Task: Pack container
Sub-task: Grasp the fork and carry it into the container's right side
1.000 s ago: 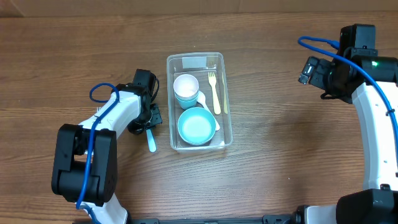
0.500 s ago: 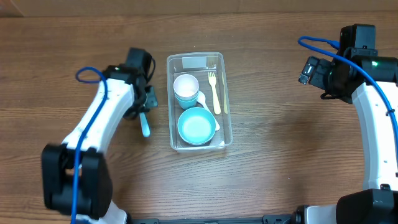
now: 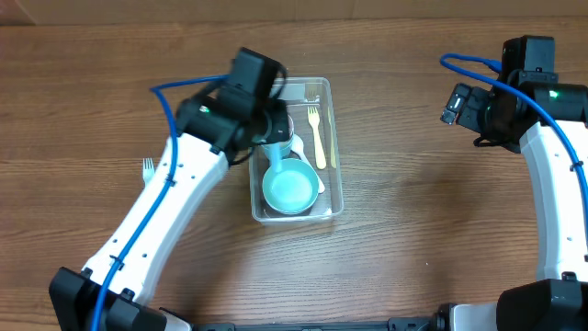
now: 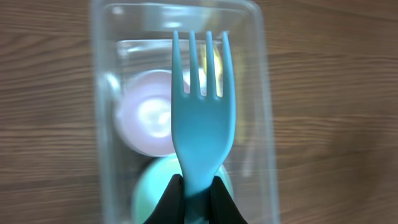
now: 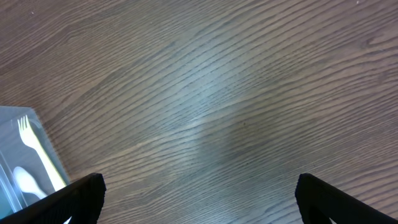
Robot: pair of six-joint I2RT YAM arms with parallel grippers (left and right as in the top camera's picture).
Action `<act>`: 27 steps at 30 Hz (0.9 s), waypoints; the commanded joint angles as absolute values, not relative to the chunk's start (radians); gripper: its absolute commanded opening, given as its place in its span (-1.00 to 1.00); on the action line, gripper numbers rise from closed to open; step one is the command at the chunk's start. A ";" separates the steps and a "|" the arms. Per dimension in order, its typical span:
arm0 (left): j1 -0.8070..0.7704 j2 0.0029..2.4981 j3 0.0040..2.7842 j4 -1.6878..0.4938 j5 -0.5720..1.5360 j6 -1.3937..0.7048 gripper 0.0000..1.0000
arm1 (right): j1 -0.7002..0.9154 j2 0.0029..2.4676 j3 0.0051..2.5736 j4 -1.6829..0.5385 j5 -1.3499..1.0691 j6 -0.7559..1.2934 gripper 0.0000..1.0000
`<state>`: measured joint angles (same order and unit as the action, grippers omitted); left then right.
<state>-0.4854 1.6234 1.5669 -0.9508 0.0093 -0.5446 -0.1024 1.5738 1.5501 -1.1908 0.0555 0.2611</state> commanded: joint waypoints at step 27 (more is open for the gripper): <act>-0.580 1.843 1.715 -0.854 0.117 -0.556 0.29 | -0.103 1.567 1.565 -1.187 0.059 0.262 1.00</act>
